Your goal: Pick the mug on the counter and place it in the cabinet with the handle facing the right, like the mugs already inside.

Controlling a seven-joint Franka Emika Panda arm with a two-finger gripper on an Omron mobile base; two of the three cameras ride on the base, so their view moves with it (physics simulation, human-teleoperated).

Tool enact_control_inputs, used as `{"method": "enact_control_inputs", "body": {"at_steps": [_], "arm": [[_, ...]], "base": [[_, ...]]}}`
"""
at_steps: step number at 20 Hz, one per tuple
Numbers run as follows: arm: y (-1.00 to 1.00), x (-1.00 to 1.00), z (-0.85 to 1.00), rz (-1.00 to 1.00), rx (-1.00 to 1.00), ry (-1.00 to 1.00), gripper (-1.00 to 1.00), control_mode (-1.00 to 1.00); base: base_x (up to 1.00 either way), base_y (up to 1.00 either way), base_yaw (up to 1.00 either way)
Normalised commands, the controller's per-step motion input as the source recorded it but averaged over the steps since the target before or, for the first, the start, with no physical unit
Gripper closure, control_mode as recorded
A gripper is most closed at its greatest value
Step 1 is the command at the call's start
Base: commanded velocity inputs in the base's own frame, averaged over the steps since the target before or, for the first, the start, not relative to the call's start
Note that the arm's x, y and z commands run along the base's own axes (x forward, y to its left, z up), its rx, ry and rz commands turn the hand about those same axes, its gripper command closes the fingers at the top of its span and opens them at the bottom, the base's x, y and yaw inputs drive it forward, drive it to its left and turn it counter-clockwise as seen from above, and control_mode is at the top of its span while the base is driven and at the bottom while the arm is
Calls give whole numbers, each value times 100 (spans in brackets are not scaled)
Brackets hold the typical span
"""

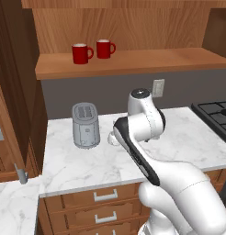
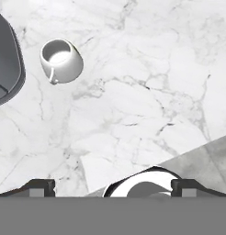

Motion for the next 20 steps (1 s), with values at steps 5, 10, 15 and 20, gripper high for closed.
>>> {"method": "enact_control_inputs", "body": {"at_steps": [5, 10, 15, 20], "arm": [[0, 27, -20, -2, 0, 0, -100, -100], [1, 20, -19, -1, 0, 0, -100, -100], [3, 19, -19, 0, 0, 0, -100, -100], [7, 20, -20, 0, 0, 0, -100, -100]], "base": [[0, 0, 0], [0, 0, 0], [0, 0, 0], [0, 0, 0]]}}
